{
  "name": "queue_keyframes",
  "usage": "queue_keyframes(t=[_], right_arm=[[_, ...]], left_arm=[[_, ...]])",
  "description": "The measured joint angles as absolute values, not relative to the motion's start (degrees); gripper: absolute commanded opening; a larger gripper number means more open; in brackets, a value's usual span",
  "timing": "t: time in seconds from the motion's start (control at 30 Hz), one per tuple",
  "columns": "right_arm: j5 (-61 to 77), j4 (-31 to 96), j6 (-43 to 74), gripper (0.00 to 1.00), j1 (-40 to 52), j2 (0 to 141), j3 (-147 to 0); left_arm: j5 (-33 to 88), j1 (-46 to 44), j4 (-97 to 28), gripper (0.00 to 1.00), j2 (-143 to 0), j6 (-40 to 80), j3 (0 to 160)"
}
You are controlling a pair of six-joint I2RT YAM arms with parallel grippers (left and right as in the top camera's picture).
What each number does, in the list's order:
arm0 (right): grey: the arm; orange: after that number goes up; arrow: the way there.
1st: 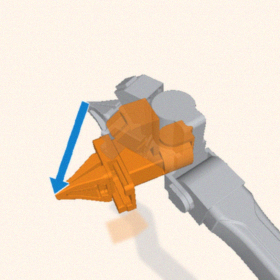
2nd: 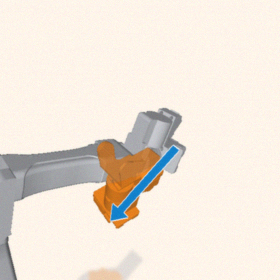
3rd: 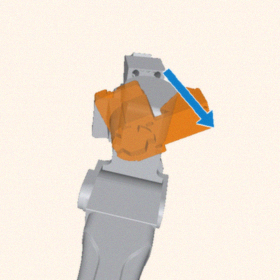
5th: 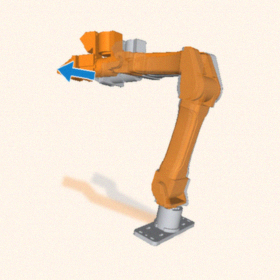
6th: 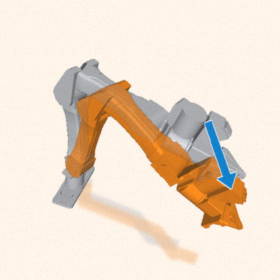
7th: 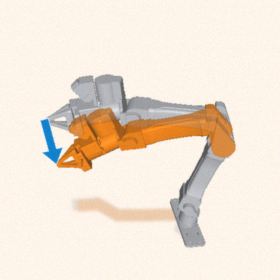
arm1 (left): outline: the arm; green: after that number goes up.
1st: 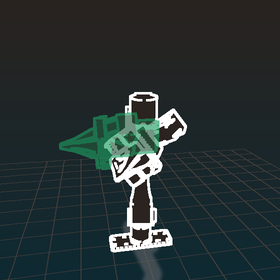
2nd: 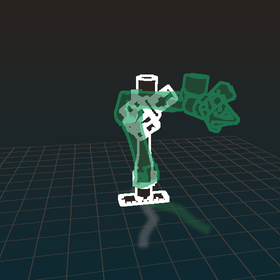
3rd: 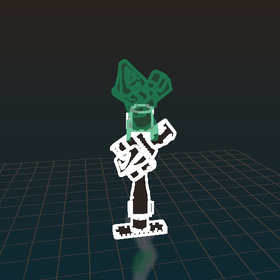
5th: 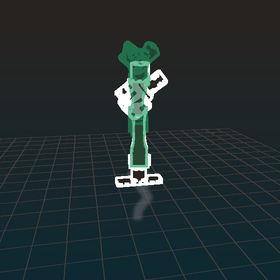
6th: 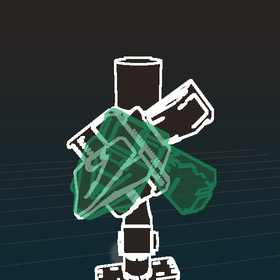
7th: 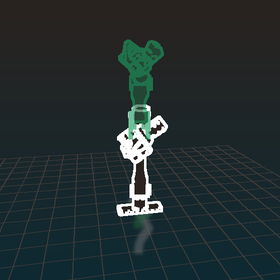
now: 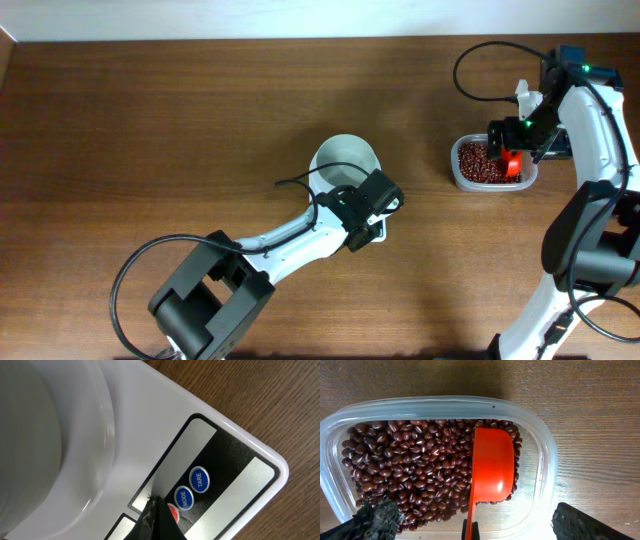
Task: Scoop item into bowl and weigh 50g on scale
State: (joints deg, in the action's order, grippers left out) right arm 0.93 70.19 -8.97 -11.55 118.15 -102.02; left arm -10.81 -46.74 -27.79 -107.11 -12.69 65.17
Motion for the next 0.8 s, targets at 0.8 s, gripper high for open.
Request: queue_keyframes(t=[0.8], right_arm=[[0.93, 70.22, -8.99, 0.99, -11.55, 118.15, -102.02]], left_arm=[[-7.9, -46.74, -31.7, 0.0, -107.48, -17.21, 66.61]])
